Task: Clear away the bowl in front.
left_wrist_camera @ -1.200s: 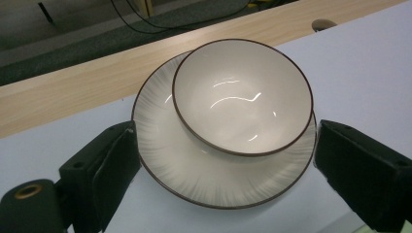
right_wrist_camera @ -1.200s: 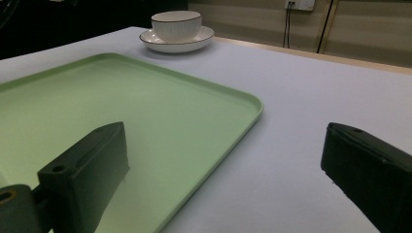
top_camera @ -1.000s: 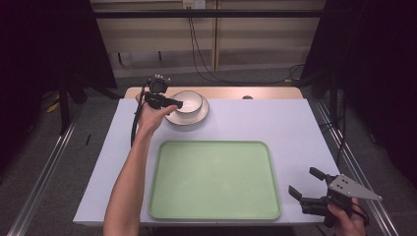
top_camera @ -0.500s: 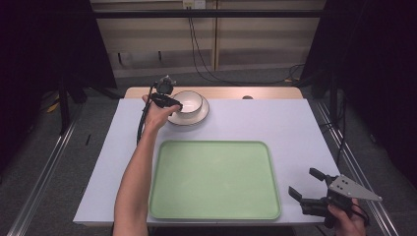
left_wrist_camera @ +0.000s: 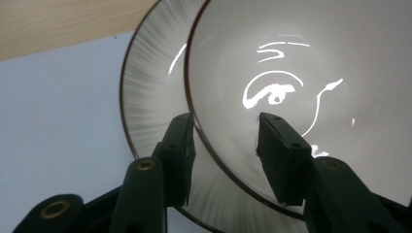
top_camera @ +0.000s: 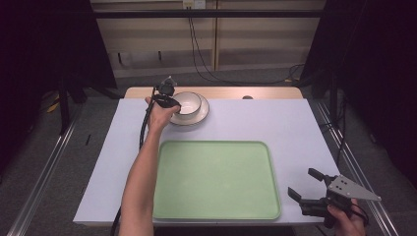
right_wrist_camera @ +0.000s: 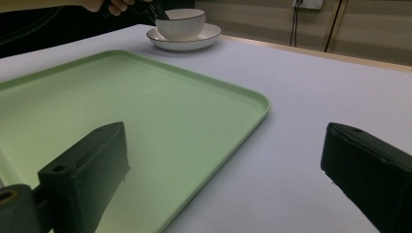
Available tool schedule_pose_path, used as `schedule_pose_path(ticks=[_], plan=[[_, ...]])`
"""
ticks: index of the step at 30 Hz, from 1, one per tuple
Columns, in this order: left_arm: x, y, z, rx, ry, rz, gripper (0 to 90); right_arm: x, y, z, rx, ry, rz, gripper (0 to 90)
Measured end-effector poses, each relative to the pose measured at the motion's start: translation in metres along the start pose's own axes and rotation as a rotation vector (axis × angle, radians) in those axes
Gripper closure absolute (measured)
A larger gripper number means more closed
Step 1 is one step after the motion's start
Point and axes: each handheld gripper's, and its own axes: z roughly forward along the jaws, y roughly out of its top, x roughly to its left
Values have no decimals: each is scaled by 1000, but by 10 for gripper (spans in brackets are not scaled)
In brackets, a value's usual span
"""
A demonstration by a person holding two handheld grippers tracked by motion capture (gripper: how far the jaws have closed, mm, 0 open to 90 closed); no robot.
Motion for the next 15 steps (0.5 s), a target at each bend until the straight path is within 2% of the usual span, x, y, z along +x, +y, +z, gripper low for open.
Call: schedule_pose_path(ticks=[1,2,3,4,5,7,11,13,14,15], plan=[[0,0,0,0,0,0,594,0,0,0,0,0,0,27],[3,0,3,-10,-20,-39,623,0,0,0,1,-1,3,27],[6,1,5,-12,-33,-60,646,0,0,0,1,-3,2,27],[6,1,5,-12,-33,-60,651,0,0,0,2,1,4,27],[10,2,7,-1,-73,-82,649,0,0,0,1,2,9,27],[14,2,9,3,-84,-78,657,-1,-1,0,3,-1,12,27],[17,2,12,6,-110,-127,694,0,-1,0,3,0,9,28],[17,2,13,1,-117,-135,725,0,-1,0,3,-6,9,28],[18,2,13,0,-116,-124,745,0,-1,0,4,-2,9,28],[19,2,14,-8,-129,-139,766,0,-1,0,1,-4,6,28]])
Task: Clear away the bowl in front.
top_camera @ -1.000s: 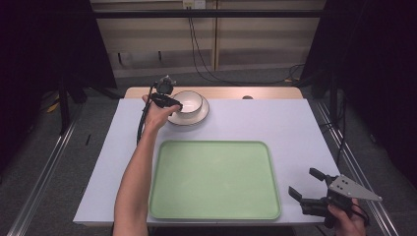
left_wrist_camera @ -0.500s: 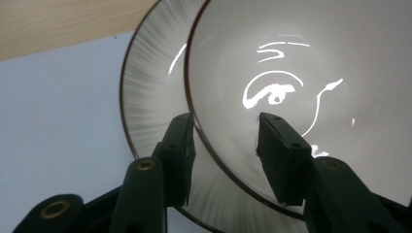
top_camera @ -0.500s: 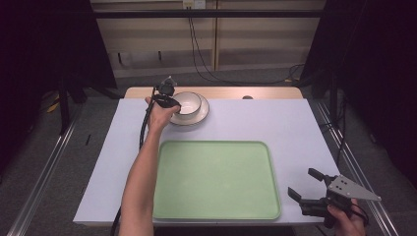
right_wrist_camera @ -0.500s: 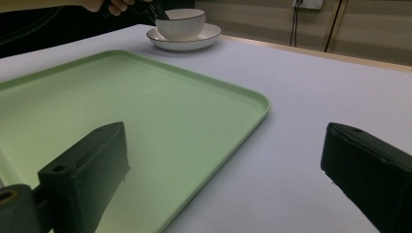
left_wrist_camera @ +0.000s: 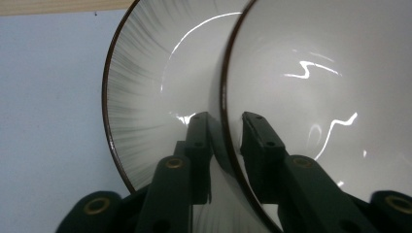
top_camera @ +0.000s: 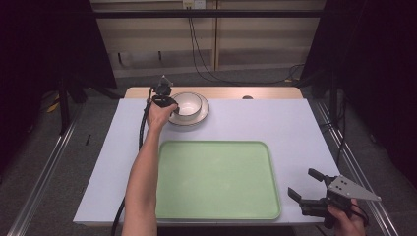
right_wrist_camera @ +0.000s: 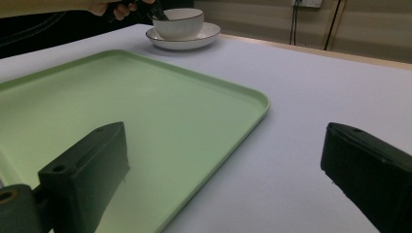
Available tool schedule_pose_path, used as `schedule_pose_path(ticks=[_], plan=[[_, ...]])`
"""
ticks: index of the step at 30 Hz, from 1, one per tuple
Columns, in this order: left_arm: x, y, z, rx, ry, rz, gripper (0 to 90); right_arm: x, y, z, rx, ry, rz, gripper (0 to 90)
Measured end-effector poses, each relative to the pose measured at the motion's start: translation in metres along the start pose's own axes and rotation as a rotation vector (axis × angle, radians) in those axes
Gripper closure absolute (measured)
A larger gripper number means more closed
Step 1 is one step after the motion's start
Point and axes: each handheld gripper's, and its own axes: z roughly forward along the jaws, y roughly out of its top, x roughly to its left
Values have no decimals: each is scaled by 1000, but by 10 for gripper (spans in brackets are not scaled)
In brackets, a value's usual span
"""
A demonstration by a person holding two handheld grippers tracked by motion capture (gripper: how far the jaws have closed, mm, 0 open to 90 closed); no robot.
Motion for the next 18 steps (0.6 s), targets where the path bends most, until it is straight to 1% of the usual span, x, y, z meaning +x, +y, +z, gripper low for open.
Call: schedule_pose_path(ticks=[1,2,3,5,6,7,8,9,10,11,14,16,18], plan=[[1,0,0,5,-17,-3,778,0,0,0,1,1,0,28],[0,0,1,-7,-28,-32,788,0,0,0,0,-5,3,28],[2,1,1,-5,-27,-26,793,0,0,-1,0,-1,6,28],[2,1,3,-17,-48,-61,801,0,0,-1,1,-1,5,28],[4,1,2,-10,-54,-63,804,0,0,-1,-1,1,3,28],[5,1,2,-14,-65,-81,810,0,0,-1,-1,3,1,28],[7,1,2,-11,-66,-67,812,0,0,-1,0,3,-1,28],[7,1,3,-20,-73,-103,815,0,0,-1,1,1,4,28],[9,1,3,-25,-70,-90,817,0,0,-1,1,1,4,28],[9,1,4,-24,-72,-96,816,0,0,-1,0,1,4,29],[6,1,4,-29,-70,-97,813,-1,-1,-1,2,0,5,29],[8,1,2,-25,-72,-89,820,0,-1,-1,3,0,6,29],[7,0,2,-30,-66,-96,823,0,-1,-1,2,0,5,29]])
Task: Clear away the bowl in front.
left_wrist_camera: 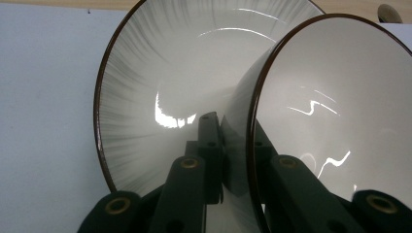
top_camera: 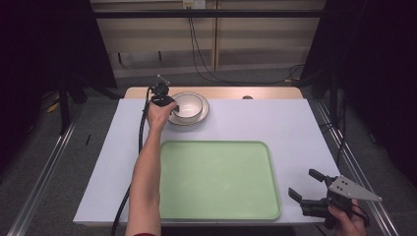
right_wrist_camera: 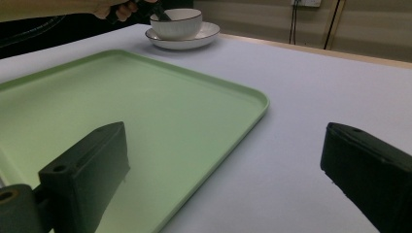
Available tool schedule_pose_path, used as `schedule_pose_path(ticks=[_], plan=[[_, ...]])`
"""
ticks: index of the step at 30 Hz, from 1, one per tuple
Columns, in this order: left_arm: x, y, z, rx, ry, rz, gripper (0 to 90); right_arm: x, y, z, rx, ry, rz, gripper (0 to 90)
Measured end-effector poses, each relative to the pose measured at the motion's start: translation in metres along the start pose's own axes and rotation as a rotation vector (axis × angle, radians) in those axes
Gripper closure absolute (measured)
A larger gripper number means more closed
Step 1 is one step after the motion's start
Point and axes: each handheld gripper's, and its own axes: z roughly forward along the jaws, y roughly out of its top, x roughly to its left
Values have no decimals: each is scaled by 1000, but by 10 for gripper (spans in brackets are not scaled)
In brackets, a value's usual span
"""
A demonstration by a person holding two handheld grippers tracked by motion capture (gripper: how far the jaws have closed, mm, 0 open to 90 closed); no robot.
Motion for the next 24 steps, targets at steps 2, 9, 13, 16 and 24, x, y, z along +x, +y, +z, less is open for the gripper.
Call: schedule_pose_path(ticks=[2,9,13,16,24], plan=[[-1,0,-1,-3,4,-4,825,0,0,0,2,-1,0,29],[-3,-1,-1,-23,24,-9,827,0,0,0,1,-3,2,30],[-3,0,-2,-7,22,0,827,0,0,-1,2,-5,3,30],[-5,1,-4,3,22,11,827,0,0,0,3,-5,3,33],[-1,2,-19,-19,7,-3,828,-1,-1,0,5,-5,7,33]])
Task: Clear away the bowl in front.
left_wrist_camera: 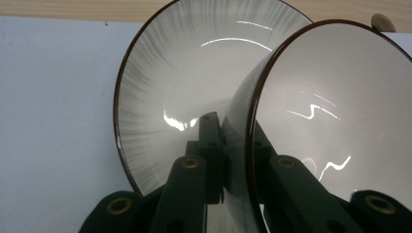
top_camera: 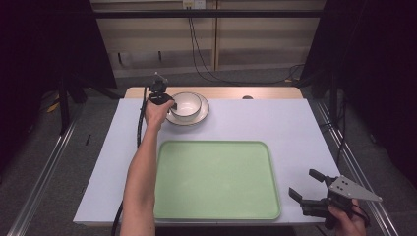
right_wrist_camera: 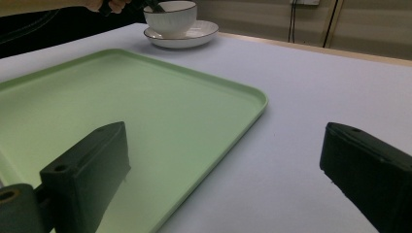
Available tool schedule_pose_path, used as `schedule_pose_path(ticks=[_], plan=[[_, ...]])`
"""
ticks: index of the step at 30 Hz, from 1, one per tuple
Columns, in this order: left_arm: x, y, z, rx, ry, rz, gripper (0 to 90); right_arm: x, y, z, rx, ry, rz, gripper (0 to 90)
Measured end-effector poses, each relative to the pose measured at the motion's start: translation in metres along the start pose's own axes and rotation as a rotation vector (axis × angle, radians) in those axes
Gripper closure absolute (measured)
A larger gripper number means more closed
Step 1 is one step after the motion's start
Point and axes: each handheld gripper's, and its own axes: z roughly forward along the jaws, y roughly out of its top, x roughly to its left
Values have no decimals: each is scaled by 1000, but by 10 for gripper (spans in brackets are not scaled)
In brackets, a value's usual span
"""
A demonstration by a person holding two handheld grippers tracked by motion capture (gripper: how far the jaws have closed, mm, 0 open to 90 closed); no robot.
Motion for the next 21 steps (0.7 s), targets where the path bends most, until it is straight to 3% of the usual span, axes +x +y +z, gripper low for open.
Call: schedule_pose_path(ticks=[4,5,11,21], plan=[[-4,0,-7,-11,-9,47,827,0,0,0,0,0,-2,34],[-7,0,-9,-18,-20,33,827,0,0,0,0,0,0,34],[-14,1,-22,-54,-29,59,827,1,0,0,1,-1,-3,34],[-23,-1,-41,-43,-65,105,828,1,0,1,6,7,-2,34]])
